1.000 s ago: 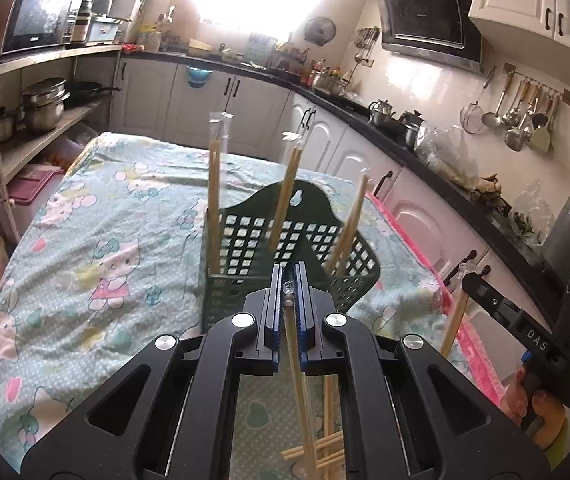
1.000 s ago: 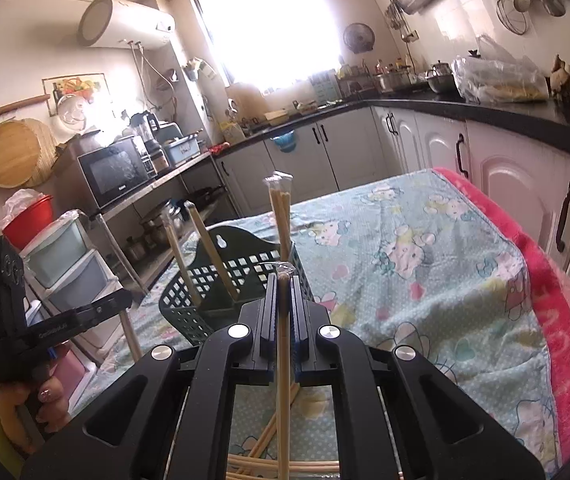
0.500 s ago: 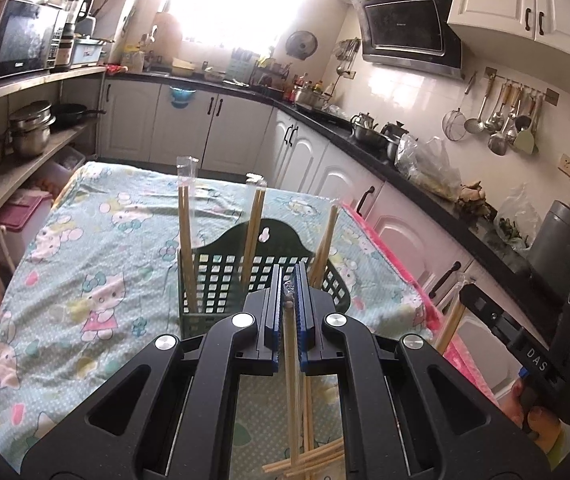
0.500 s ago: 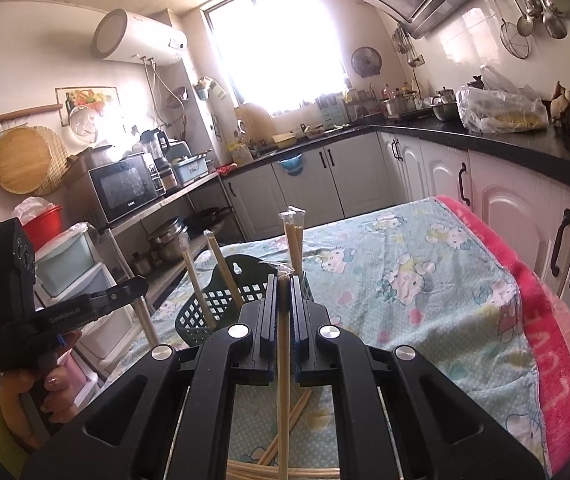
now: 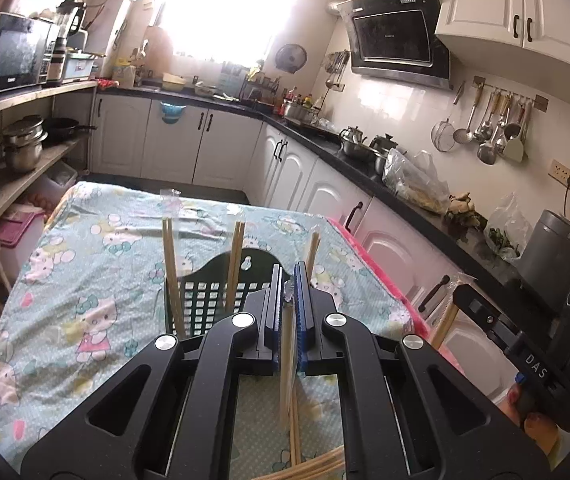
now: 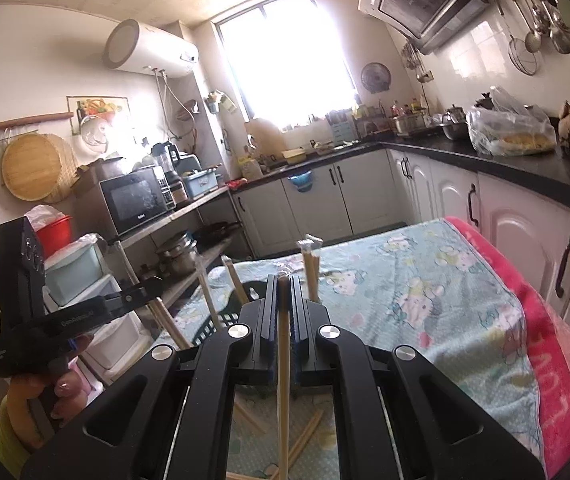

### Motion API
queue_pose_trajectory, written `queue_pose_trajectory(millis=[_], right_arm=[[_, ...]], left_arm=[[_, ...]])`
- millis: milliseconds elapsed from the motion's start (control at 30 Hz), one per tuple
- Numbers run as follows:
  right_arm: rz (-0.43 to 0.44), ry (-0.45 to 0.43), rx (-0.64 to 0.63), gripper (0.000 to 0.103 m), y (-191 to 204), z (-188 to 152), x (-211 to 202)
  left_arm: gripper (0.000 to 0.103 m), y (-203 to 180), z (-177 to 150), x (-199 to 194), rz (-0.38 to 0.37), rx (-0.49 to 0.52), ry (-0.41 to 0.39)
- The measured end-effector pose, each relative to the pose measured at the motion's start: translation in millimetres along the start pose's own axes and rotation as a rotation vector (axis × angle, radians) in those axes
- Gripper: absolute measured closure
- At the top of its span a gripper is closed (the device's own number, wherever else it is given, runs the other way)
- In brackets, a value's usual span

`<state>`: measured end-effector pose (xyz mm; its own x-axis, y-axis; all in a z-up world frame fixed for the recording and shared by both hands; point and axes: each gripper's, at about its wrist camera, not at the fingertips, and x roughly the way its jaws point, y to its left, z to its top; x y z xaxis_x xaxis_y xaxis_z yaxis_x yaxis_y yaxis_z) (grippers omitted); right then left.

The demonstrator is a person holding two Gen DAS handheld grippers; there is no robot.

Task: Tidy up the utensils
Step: 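Lift the chopstick with the left gripper and carry it over the caddy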

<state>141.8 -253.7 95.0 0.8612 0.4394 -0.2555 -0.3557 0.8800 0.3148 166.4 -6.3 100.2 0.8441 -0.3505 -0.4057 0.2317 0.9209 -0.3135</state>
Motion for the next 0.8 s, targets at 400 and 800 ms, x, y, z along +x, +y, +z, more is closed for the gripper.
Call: queue_pose_trajectory(millis=[400, 800], right_arm=[[0.038, -0.055, -0.041, 0.097, 21.0, 27.9, 4.3], [0.034, -0.098, -0.085, 0.097, 33.4, 56.1, 20.1]], left_arm=[[0.1, -8.6, 25.2, -6.9, 0.003, 0.029, -0.061], [0.1, -3.7, 56.3, -17.1, 0.028, 0.027, -0.143]])
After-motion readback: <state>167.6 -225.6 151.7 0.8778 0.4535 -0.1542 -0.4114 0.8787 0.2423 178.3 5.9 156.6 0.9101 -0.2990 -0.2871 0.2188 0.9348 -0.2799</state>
